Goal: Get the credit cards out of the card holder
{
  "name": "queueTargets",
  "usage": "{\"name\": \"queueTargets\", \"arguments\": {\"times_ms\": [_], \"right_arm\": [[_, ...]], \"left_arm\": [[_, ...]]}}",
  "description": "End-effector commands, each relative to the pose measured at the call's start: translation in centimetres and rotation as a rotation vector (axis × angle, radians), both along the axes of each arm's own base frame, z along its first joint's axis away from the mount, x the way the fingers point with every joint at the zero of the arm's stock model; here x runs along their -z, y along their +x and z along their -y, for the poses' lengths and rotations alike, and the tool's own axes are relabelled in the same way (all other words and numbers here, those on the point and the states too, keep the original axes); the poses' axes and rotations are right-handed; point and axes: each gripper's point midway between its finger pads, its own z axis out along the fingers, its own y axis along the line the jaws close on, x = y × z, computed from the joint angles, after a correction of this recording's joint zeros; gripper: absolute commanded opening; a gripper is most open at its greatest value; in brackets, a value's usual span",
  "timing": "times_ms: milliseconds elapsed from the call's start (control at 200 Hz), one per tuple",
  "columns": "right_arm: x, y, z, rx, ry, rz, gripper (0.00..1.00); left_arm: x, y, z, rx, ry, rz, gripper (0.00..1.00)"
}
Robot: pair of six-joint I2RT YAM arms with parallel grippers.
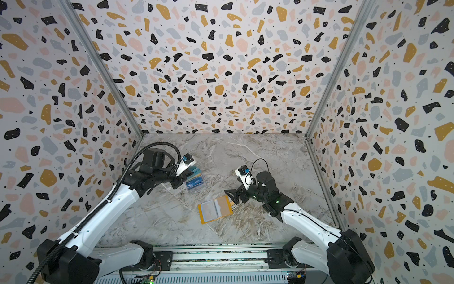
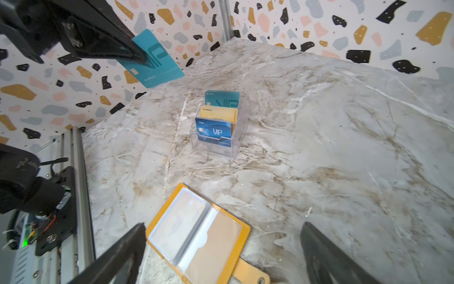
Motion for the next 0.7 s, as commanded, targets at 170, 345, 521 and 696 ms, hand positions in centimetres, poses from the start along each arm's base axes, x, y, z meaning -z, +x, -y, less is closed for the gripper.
{"name": "queueTargets", "arguments": {"times_ms": [170, 345, 521, 696], "right_arm": [[1.7, 1.2, 1.9, 0.128, -0.092, -0.026, 0.99], [1.3, 1.4, 2.3, 0.148, -0.109, -0.016, 0.99], [1.3, 1.5, 2.8, 0.167, -0.132, -0.018, 0.99], [0.6, 1.6, 2.8, 0.179, -0.120, -0.011, 0.99]], "left_arm": [[0.9, 3.7, -0.5, 0.145, 0.101, 0.035, 0.00], [2.2, 6.7, -1.0, 0.158, 0.154, 0.001, 0.00], [3.4, 8.6, -1.4, 0.154, 0.204, -0.022, 0.00], [5.3, 9.4, -1.7, 0.161, 0.220, -0.068, 0.00]]}}
